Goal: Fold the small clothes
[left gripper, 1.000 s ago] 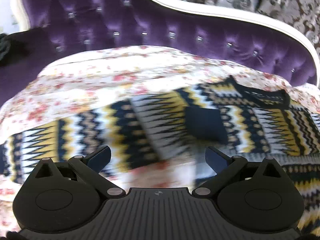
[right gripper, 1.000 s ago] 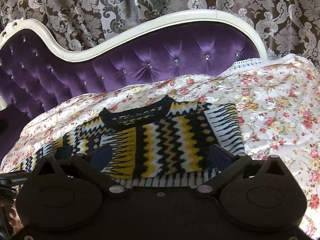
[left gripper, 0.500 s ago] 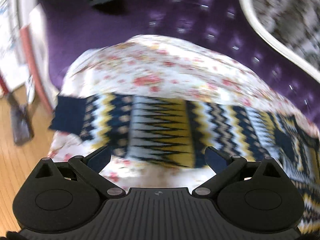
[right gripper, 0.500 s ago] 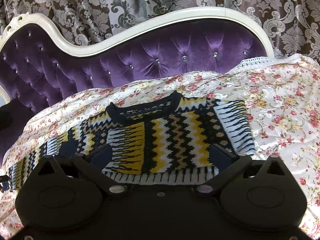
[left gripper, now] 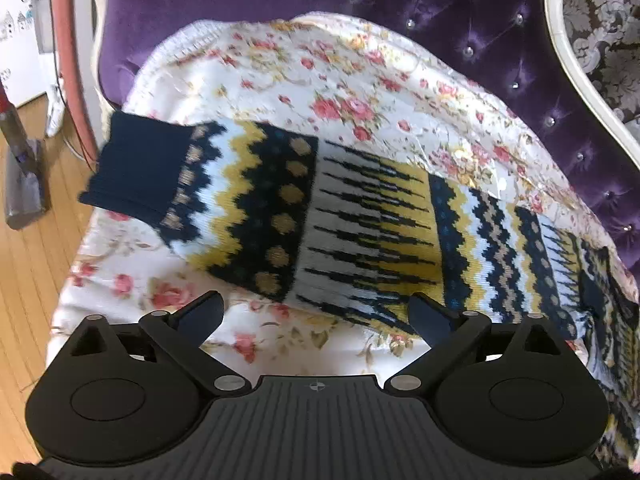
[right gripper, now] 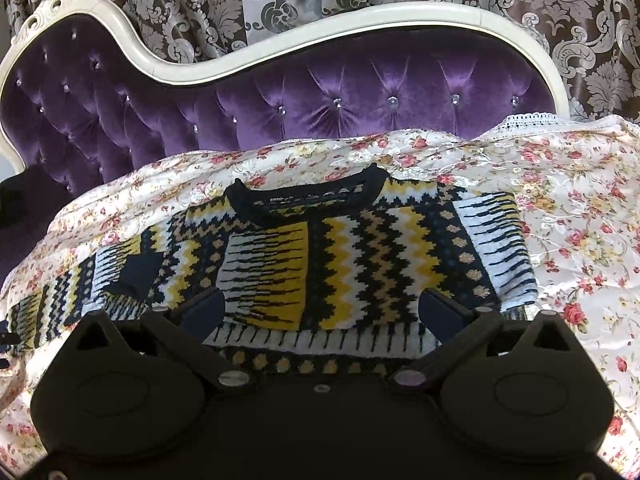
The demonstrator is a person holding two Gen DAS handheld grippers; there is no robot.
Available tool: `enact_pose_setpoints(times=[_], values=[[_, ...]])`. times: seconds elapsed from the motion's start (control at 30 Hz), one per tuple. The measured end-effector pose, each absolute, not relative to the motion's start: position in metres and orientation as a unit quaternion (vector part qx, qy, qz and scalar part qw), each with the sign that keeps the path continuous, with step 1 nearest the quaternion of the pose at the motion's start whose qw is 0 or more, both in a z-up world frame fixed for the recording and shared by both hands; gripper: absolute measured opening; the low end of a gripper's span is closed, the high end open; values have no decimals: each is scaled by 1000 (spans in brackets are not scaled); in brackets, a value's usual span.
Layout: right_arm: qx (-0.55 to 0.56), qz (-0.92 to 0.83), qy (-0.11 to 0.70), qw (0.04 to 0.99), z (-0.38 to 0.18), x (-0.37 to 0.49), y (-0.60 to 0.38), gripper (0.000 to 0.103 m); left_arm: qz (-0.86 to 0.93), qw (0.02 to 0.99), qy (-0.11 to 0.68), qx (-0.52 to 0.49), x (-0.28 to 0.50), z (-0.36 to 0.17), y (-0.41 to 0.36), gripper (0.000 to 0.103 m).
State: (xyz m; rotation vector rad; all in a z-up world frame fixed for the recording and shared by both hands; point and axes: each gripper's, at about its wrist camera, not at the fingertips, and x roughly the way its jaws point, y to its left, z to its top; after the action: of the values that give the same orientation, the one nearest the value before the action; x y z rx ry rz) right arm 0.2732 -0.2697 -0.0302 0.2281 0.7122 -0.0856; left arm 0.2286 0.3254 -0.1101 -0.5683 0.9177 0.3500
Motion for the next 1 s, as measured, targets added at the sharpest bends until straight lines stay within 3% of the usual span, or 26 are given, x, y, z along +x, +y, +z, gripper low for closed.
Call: enact_pose_setpoints(times=[0.13, 0.2, 0.33, 0.4, 0.47, 0.77, 1.0], values=[[107, -43, 352, 929, -33, 274, -269, 103, 156, 846, 432, -271, 237, -115, 323, 82], [105, -43, 353, 929, -34, 275, -269, 103, 156, 852, 420, -269, 238, -111, 321, 63], [101, -41, 355, 928, -35, 276, -266, 103, 173, 854, 419, -255, 241, -102, 320, 46], [99, -38, 357, 928, -35, 276, -265, 103, 181, 854, 415, -256, 238, -100, 322, 29], [98, -35, 358, 928, -35, 276, -264, 103, 182, 862, 403, -248, 233, -94, 321, 20], [103, -31, 360, 927, -36, 276, -265, 103, 157, 889, 366, -226, 247, -63, 300, 15], [114, -35, 356, 927, -34, 275, -272, 103, 88, 922, 327, -189, 283, -8, 248, 15]])
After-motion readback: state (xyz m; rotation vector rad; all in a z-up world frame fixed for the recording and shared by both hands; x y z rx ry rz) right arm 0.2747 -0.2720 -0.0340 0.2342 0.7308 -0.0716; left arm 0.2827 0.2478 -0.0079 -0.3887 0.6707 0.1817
